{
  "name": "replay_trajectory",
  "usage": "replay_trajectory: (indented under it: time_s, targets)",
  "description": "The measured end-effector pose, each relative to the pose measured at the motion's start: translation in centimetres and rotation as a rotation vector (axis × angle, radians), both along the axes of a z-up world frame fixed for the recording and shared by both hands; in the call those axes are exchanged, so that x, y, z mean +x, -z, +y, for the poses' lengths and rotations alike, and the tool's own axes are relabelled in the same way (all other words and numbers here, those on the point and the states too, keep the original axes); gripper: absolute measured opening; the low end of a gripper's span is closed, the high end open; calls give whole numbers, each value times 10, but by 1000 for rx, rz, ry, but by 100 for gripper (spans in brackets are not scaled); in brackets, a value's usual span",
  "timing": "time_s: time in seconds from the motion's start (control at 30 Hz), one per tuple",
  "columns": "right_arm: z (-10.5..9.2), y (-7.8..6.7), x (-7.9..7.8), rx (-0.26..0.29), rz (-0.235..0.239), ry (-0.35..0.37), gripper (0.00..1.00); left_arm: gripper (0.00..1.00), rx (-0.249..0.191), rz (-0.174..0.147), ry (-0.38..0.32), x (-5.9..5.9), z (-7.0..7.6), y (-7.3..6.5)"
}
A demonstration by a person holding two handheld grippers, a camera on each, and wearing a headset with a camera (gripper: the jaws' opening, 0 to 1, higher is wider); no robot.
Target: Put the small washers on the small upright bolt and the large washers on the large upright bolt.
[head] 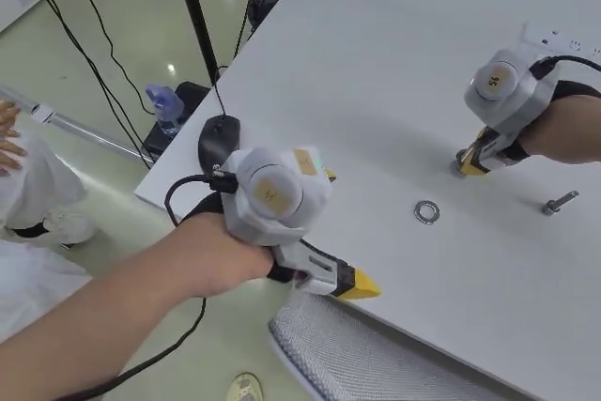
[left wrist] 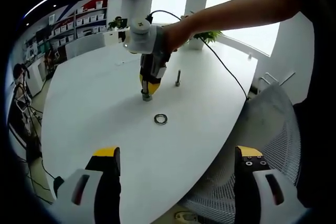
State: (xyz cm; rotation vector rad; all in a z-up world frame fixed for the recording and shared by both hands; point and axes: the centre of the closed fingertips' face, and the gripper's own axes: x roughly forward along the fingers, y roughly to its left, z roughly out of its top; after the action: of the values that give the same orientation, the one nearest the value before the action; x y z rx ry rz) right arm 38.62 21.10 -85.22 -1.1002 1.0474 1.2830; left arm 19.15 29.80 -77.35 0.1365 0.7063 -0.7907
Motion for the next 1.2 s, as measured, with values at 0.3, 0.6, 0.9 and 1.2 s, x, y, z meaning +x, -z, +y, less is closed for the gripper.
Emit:
replay_trajectory:
  time_s: [0.3,0.6,0.9,1.2]
  targets:
    - [1,5,-1,-11,6,4,22,89,-4,-7,7,1,-1,-1]
    - [2,6,-2,-15,14,19,22,90,3,-17,23,4,-5,-6]
    - [3,7,-3,-16,18,18,23,89,12,-7,29,1,-6,-3]
    - [5,6,-6,6,25,10,26,89,19,-5,27,-4,-4,-3]
